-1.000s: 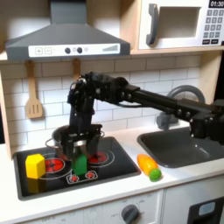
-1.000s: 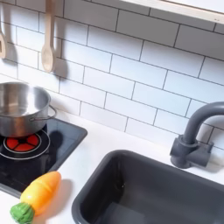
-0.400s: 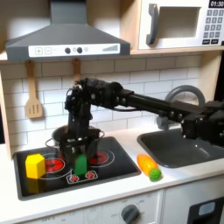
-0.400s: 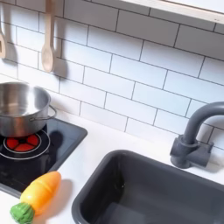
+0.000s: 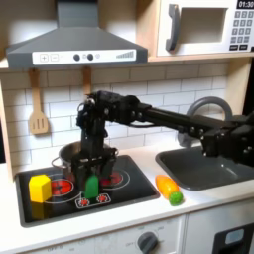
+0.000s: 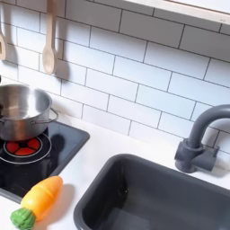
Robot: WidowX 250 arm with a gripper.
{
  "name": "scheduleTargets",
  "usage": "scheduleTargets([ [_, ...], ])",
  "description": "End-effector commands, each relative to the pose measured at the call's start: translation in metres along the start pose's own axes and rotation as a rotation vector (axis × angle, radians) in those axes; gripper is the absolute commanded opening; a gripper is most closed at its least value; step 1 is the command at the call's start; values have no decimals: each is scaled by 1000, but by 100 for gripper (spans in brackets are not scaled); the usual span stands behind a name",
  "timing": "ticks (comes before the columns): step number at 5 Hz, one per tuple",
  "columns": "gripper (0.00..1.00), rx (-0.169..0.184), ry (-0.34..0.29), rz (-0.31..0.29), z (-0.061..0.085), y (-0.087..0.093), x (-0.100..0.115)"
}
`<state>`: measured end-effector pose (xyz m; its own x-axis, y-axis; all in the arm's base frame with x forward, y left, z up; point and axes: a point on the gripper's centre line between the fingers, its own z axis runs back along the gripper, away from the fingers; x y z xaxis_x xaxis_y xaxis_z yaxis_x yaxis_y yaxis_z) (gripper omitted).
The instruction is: Reach green block
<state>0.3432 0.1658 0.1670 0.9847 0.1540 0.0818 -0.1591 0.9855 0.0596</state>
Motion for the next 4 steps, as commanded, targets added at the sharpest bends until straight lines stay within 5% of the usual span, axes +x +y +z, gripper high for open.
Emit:
scheduleTargets([
  [1,100,-8,-1,-24,-4,-3,3],
  [4,100,-16,37,-37,-20,-2,5],
])
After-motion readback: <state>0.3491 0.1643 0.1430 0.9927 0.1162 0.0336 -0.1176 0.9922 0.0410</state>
